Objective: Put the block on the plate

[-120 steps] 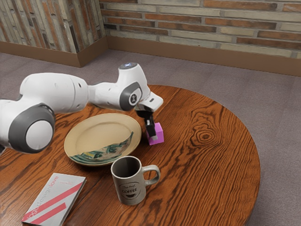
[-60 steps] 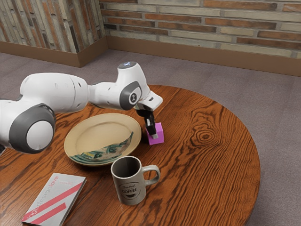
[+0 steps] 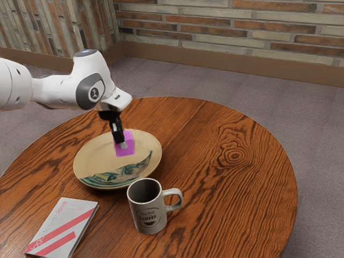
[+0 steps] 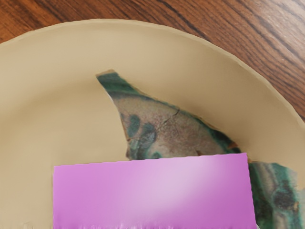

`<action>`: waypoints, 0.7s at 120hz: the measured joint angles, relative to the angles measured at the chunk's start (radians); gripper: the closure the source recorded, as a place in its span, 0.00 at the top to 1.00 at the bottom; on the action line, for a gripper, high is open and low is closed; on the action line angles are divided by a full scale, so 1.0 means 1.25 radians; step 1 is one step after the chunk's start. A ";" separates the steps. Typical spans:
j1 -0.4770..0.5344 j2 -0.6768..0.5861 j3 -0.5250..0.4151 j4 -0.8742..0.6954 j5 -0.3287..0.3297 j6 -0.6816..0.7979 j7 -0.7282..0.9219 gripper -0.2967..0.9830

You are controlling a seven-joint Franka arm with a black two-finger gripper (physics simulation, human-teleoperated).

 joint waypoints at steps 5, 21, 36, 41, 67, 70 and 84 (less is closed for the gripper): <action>0.014 0.000 0.003 -0.018 -0.001 0.006 -0.004 0.50; 0.036 0.050 0.006 -0.034 -0.004 0.055 -0.019 0.50; 0.038 0.080 0.005 -0.030 -0.007 0.113 -0.030 0.56; 0.038 0.083 0.005 -0.028 -0.009 0.126 -0.033 0.59; 0.027 -0.006 0.005 -0.005 -0.011 0.128 -0.050 0.70; 0.020 -0.021 0.007 0.015 -0.009 0.097 -0.064 0.71; -0.132 -0.071 0.076 0.225 0.035 -0.153 -0.182 0.74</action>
